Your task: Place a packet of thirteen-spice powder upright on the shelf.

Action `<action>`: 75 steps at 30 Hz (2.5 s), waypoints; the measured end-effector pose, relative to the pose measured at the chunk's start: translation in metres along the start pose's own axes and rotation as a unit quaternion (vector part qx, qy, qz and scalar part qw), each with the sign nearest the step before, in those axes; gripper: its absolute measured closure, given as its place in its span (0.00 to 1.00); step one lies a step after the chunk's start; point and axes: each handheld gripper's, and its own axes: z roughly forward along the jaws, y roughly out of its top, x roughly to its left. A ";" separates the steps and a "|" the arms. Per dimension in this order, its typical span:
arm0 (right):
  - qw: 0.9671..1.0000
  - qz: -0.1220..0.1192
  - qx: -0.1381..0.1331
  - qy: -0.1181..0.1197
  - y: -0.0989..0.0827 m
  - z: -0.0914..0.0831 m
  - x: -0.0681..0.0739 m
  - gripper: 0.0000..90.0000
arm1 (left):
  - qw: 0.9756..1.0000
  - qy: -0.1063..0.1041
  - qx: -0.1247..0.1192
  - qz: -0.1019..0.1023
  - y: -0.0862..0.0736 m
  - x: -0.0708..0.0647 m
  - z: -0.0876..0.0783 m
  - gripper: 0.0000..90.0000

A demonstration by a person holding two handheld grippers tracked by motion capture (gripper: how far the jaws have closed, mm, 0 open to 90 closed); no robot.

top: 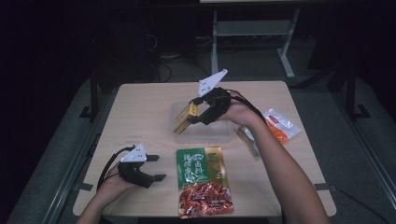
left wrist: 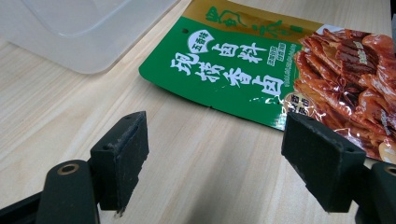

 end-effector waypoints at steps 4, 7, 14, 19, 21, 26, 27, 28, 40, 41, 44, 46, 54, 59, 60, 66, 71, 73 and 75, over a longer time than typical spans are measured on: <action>1.000 -0.002 -0.001 -0.003 0.001 0.004 -0.009 0.35 | 1.000 -0.001 0.001 0.001 0.000 0.001 -0.001 0.25; 1.000 -0.005 0.001 -0.002 0.002 0.008 -0.014 0.35 | 1.000 -0.002 0.000 -0.004 -0.001 0.002 -0.001 0.25; 1.000 0.004 -0.005 -0.004 -0.002 0.019 -0.026 0.35 | 1.000 -0.004 0.001 -0.004 -0.002 0.002 0.000 0.26; 1.000 0.015 -0.006 -0.003 -0.007 0.025 -0.032 0.35 | 1.000 -0.005 0.003 -0.007 -0.002 0.002 -0.001 0.26; 1.000 0.016 -0.007 -0.003 -0.008 0.027 -0.033 0.35 | 1.000 -0.005 0.002 -0.008 -0.002 0.002 -0.001 0.26; 1.000 0.015 0.003 -0.002 -0.012 0.035 -0.037 0.35 | 1.000 -0.006 0.005 -0.008 -0.002 0.002 -0.001 0.26; 1.000 0.017 0.006 -0.001 -0.012 0.036 -0.038 0.35 | 1.000 -0.006 0.005 -0.008 -0.002 0.002 -0.001 0.26; 1.000 0.020 0.007 0.000 -0.014 0.039 -0.039 0.35 | 1.000 -0.006 0.005 -0.008 -0.002 0.002 -0.001 0.26; 1.000 0.022 0.013 -0.003 -0.016 0.047 -0.044 0.35 | 1.000 -0.008 0.005 -0.011 -0.003 0.002 0.000 0.26; 1.000 0.021 0.013 -0.002 -0.016 0.049 -0.044 0.35 | 1.000 -0.008 0.006 -0.010 -0.003 0.002 0.000 0.26; 1.000 0.025 0.014 0.004 -0.015 0.053 -0.044 0.35 | 1.000 -0.008 0.010 -0.008 -0.003 0.002 0.000 0.26; 1.000 0.024 0.016 0.003 -0.014 0.056 -0.044 0.35 | 1.000 -0.008 0.014 -0.006 -0.003 0.003 0.000 0.26; 1.000 0.027 0.015 0.008 -0.013 0.065 -0.045 0.35 | 1.000 -0.011 0.013 -0.012 -0.004 0.003 0.001 0.26; 0.999 0.035 0.012 0.009 -0.012 0.069 -0.046 0.35 | 1.000 -0.013 0.014 -0.012 -0.004 0.003 0.002 0.26; 0.999 0.032 0.013 0.009 -0.012 0.070 -0.046 0.35 | 1.000 -0.014 0.016 -0.009 -0.004 0.003 0.002 0.26; 0.999 0.032 0.013 0.013 -0.012 0.076 -0.049 0.35 | 1.000 -0.014 0.016 -0.009 -0.004 0.003 0.002 0.26; 0.999 0.046 0.016 0.017 -0.012 0.081 -0.048 0.34 | 1.000 -0.017 0.020 -0.010 -0.004 0.002 0.003 0.26; 0.999 0.042 0.018 0.018 -0.012 0.084 -0.049 0.34 | 0.999 -0.019 0.024 -0.009 -0.004 0.002 0.004 0.26; 0.999 0.041 0.020 0.019 -0.012 0.087 -0.049 0.34 | 1.000 -0.020 0.021 -0.010 -0.004 0.001 0.004 0.26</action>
